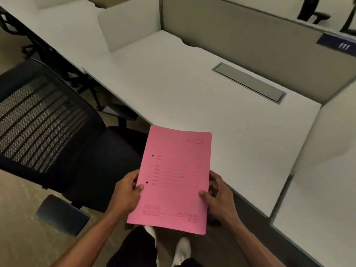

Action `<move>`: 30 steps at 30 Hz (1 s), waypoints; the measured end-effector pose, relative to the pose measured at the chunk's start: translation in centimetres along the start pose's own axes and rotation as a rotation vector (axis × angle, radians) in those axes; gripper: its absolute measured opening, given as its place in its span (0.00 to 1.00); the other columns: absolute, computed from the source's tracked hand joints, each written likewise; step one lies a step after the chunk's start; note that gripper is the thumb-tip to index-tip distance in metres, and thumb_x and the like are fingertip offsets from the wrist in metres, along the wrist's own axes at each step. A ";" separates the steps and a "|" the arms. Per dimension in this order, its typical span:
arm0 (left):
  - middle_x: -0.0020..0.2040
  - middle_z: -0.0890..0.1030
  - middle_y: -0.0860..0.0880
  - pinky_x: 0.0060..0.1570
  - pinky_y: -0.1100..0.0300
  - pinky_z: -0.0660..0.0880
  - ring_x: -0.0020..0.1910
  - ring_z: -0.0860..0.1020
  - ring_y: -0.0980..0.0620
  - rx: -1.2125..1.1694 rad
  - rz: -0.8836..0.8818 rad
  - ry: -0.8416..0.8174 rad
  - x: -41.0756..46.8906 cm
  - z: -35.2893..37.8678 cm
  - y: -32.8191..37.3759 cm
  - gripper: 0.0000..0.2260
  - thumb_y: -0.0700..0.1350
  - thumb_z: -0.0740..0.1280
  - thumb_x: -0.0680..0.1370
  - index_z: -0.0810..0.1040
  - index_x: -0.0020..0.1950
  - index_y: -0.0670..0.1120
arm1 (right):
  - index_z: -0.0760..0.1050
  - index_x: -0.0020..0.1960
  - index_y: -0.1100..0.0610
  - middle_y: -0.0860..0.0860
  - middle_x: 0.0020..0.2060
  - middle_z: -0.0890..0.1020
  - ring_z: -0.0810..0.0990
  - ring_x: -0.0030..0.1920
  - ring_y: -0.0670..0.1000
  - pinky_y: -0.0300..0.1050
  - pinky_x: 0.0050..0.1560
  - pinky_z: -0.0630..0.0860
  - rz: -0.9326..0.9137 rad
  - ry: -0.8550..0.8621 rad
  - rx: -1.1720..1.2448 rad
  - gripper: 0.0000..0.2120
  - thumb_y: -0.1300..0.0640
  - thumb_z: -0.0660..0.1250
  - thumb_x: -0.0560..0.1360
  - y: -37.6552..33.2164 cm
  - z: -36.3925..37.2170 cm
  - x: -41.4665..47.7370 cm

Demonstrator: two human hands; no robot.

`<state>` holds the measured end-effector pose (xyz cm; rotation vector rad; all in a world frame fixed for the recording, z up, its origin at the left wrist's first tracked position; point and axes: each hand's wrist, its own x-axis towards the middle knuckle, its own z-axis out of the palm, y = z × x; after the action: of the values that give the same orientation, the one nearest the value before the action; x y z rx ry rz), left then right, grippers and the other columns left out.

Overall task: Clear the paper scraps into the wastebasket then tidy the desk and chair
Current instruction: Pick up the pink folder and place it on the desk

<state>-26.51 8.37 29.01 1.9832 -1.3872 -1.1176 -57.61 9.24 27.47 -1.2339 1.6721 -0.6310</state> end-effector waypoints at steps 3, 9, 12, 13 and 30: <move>0.57 0.83 0.55 0.43 0.62 0.79 0.51 0.84 0.55 0.008 0.014 -0.030 0.5 0.1 0.8 0.23 0.39 0.69 0.83 0.74 0.75 0.56 | 0.63 0.79 0.38 0.39 0.61 0.82 0.85 0.59 0.45 0.53 0.61 0.85 -0.028 0.022 -0.002 0.36 0.53 0.75 0.78 0.2 -0.5 0.2; 0.63 0.82 0.54 0.52 0.52 0.85 0.56 0.84 0.52 0.052 0.064 -0.068 4.1 -1.1 1.7 0.23 0.39 0.70 0.82 0.74 0.76 0.56 | 0.62 0.77 0.31 0.31 0.59 0.81 0.84 0.56 0.40 0.32 0.46 0.80 -0.044 0.053 0.022 0.36 0.52 0.75 0.78 -1.1 -0.2 2.6; 0.63 0.82 0.55 0.54 0.50 0.86 0.56 0.84 0.52 0.063 0.077 -0.068 7.4 -2.3 2.4 0.24 0.39 0.70 0.82 0.74 0.76 0.56 | 0.61 0.75 0.27 0.34 0.53 0.84 0.87 0.52 0.40 0.30 0.44 0.81 -0.027 0.076 0.056 0.37 0.54 0.75 0.79 -2.9 0.6 5.0; 0.63 0.81 0.55 0.54 0.50 0.86 0.56 0.84 0.52 0.063 0.084 -0.071 8.7 -2.8 2.6 0.24 0.39 0.70 0.82 0.74 0.76 0.56 | 0.61 0.74 0.26 0.35 0.52 0.85 0.87 0.52 0.39 0.30 0.41 0.82 -0.027 0.091 0.063 0.37 0.55 0.75 0.79 -3.6 0.9 6.0; 0.52 0.81 0.62 0.46 0.61 0.82 0.52 0.84 0.56 0.057 0.191 -0.117 29.4 -10.9 8.2 0.23 0.38 0.69 0.82 0.75 0.75 0.56 | 0.64 0.81 0.40 0.41 0.55 0.83 0.85 0.46 0.44 0.33 0.38 0.82 -0.050 0.198 0.015 0.40 0.59 0.77 0.76 -16.3 3.9 20.6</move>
<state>-17.30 -22.62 30.94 1.8025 -1.6472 -1.1326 -48.15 -15.22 31.37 -1.2386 1.7992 -0.8167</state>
